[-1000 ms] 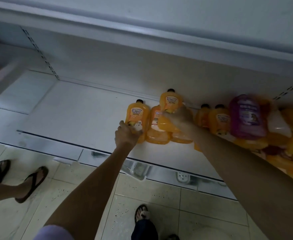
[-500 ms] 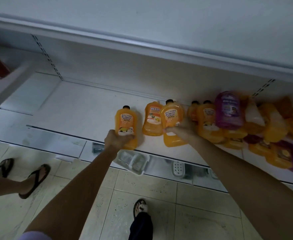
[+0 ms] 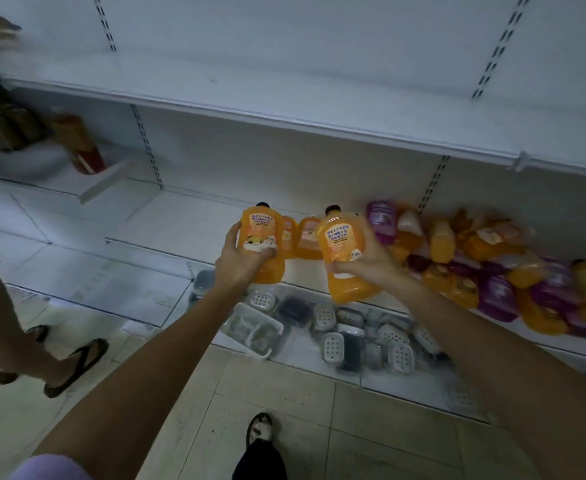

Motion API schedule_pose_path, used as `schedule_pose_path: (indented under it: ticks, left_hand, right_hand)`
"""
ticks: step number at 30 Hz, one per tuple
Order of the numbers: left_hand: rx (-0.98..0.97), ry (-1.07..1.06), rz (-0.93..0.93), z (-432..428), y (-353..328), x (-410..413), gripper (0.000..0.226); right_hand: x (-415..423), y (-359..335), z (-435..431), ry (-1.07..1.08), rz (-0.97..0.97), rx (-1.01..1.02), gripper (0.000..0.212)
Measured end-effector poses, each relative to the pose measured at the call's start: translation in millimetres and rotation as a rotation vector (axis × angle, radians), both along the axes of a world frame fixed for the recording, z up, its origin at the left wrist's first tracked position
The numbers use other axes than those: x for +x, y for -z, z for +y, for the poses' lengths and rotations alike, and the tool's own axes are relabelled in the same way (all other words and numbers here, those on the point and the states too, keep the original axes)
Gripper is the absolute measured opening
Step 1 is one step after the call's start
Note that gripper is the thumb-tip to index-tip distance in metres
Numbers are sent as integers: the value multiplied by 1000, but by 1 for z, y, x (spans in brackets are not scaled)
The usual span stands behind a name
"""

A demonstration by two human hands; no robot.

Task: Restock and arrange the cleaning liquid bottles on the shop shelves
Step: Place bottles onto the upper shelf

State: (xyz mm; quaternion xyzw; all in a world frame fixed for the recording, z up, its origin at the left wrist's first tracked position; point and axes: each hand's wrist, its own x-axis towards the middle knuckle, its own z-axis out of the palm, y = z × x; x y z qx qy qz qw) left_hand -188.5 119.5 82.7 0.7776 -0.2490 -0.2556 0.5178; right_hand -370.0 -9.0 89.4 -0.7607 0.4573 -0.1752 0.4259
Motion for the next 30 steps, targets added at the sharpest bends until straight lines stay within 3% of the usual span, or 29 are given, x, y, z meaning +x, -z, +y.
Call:
schedule_pose_path:
  ticks: [12, 18, 24, 30]
  left_hand:
    - [-401, 201, -142, 11, -130, -98, 81]
    - [-457, 270, -165, -33, -167, -100, 80]
    - [-364, 281, -312, -105, -177, -77, 75]
    - [-341, 304, -300, -186, -181, -56, 76]
  right_hand:
    - [-95, -134, 35, 53, -191, -327, 115]
    - [-96, -176, -1, 245, -150, -479, 110]
    - [-86, -187, -55, 280, -113, -444, 106]
    - [-54, -198, -130, 414, -229, -278, 99]
